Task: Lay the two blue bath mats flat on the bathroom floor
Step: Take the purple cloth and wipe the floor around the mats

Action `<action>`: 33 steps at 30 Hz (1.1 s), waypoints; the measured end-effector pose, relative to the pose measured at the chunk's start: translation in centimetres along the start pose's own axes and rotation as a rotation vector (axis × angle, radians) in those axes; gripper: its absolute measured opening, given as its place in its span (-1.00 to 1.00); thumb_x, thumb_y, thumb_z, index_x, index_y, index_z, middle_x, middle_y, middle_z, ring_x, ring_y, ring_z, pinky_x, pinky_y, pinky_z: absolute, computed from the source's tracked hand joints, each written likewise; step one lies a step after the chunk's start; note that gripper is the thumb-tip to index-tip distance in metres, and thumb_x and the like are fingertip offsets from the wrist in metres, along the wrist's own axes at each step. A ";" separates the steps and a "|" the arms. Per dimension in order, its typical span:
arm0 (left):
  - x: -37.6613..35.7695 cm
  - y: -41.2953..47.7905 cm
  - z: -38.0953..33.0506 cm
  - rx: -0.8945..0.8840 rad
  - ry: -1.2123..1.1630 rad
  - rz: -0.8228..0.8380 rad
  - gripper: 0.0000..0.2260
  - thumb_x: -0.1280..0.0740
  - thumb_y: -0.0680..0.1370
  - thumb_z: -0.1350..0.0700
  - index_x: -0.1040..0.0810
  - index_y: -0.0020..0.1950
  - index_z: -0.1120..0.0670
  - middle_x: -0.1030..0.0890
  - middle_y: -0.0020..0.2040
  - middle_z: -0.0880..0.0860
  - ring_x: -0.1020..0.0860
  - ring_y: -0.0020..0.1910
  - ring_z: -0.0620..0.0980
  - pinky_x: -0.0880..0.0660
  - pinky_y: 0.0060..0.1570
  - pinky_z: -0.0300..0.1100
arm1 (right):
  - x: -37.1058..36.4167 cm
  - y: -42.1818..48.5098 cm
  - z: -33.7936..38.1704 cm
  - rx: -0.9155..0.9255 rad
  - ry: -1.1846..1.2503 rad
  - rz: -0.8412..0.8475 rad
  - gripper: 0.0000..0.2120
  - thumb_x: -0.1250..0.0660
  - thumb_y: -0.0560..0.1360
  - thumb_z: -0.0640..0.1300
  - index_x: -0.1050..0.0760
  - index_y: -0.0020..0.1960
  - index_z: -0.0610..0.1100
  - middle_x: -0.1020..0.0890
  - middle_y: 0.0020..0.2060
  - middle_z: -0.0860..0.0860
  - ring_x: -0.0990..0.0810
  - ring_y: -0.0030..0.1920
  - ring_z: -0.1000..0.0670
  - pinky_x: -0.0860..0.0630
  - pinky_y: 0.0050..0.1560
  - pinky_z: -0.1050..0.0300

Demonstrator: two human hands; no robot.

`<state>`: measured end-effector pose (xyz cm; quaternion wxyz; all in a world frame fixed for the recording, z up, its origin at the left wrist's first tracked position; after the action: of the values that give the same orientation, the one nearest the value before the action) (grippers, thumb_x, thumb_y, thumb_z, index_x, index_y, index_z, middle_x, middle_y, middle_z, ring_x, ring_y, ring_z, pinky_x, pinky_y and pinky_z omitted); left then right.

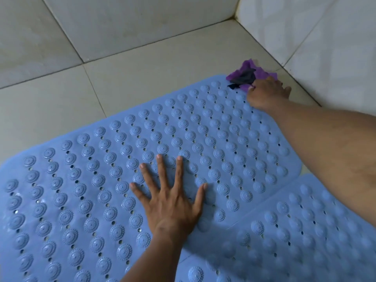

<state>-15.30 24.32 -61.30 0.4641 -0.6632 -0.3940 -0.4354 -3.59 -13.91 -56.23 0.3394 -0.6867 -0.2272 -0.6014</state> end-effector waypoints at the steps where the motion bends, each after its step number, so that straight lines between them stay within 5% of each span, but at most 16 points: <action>1: 0.1 0.0 -0.1 -0.001 0.002 0.003 -0.19 0.22 0.44 -0.58 0.26 0.61 -0.27 0.35 0.64 0.02 0.42 0.56 0.29 0.30 0.43 0.45 | -0.2 -0.3 -1.6 -0.028 0.014 0.001 -0.62 -0.08 0.59 0.01 -0.49 0.28 -0.10 -0.47 0.32 -0.20 -0.40 0.37 -0.27 -0.22 0.36 -0.25; 5: 0.2 0.2 0.0 -0.005 0.008 0.010 -0.19 0.24 0.44 -0.58 0.27 0.61 -0.27 0.35 0.64 0.02 0.42 0.55 0.29 0.30 0.43 0.45 | -1.4 -2.6 -6.3 -0.107 0.134 0.054 -0.72 -0.17 0.48 -0.03 -0.57 0.07 -0.08 -0.61 0.07 -0.13 -0.52 0.20 -0.24 -0.30 0.27 -0.19; 13: 0.6 0.0 -0.5 -0.032 0.008 -0.027 -0.18 0.26 0.43 -0.58 0.24 0.62 -0.25 0.29 0.65 0.01 0.36 0.57 0.31 0.25 0.42 0.50 | -3.4 -9.7 -13.7 -0.137 0.312 0.059 -0.79 -0.21 0.50 -0.05 -0.57 -0.12 -0.13 -0.64 -0.04 -0.15 -0.58 0.05 -0.25 -0.56 0.14 -0.10; 19: 0.0 0.1 -1.3 -0.115 0.074 -0.056 -0.19 0.26 0.45 -0.56 0.25 0.62 -0.23 0.28 0.66 -0.01 0.34 0.56 0.37 0.27 0.40 0.53 | -4.5 -13.5 -16.9 -0.027 0.259 -0.079 -0.80 -0.25 0.55 -0.13 -0.59 0.06 -0.18 -0.40 0.28 -0.23 -0.37 0.30 -0.30 -0.31 0.34 -0.05; 23: -0.2 0.0 -1.5 -0.213 0.112 -0.070 -0.18 0.27 0.44 -0.57 0.18 0.63 -0.22 0.19 0.67 -0.04 0.28 0.59 0.33 0.21 0.40 0.53 | -5.2 -16.5 -19.9 0.063 0.209 -0.082 -0.85 -0.30 0.53 -0.21 -0.59 0.06 -0.19 -0.46 0.27 -0.20 -0.46 0.24 -0.27 -0.42 0.31 -0.06; 26: -0.8 -0.7 -2.8 -0.411 0.236 -0.062 -0.18 0.27 0.40 -0.61 0.18 0.61 -0.31 0.12 0.68 -0.05 0.22 0.59 0.36 0.12 0.42 0.48 | -5.8 -18.8 -24.4 -0.018 0.152 -0.006 -0.84 -0.29 0.52 -0.23 -0.59 0.05 -0.20 -0.49 0.24 -0.23 -0.52 0.19 -0.28 -0.49 0.20 -0.08; 30: -1.4 -1.3 -3.7 -0.451 0.239 0.023 -0.14 0.31 0.32 -0.65 0.29 0.58 -0.35 0.24 0.67 -0.01 0.32 0.56 0.40 0.20 0.46 0.45 | -6.1 -24.4 -32.3 -0.173 0.088 0.043 -0.84 -0.30 0.49 -0.24 -0.62 -0.03 -0.26 -0.60 0.05 -0.25 -0.59 0.01 -0.27 -0.57 0.02 -0.05; 33: -4.3 -8.4 -9.0 -0.666 0.219 0.084 -0.11 0.28 0.33 -0.66 0.23 0.61 -0.31 0.29 0.66 0.01 0.35 0.57 0.33 0.26 0.48 0.40 | -7.3 -29.7 -37.6 -0.348 0.139 0.051 -0.82 -0.25 0.54 -0.20 -0.57 0.05 -0.23 -0.56 0.13 -0.23 -0.57 0.08 -0.27 -0.53 0.09 -0.08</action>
<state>-26.34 17.41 -61.38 0.2792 -0.7432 -0.1506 -0.5891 -51.52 -21.19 -55.90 0.2455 -0.6974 -0.0785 -0.6687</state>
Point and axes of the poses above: each hand's wrist, its own y-axis towards the middle knuckle, its own x-axis out of the back of the hand, z = x × y, the point moved 10 cm from there along y, towards the middle knuckle
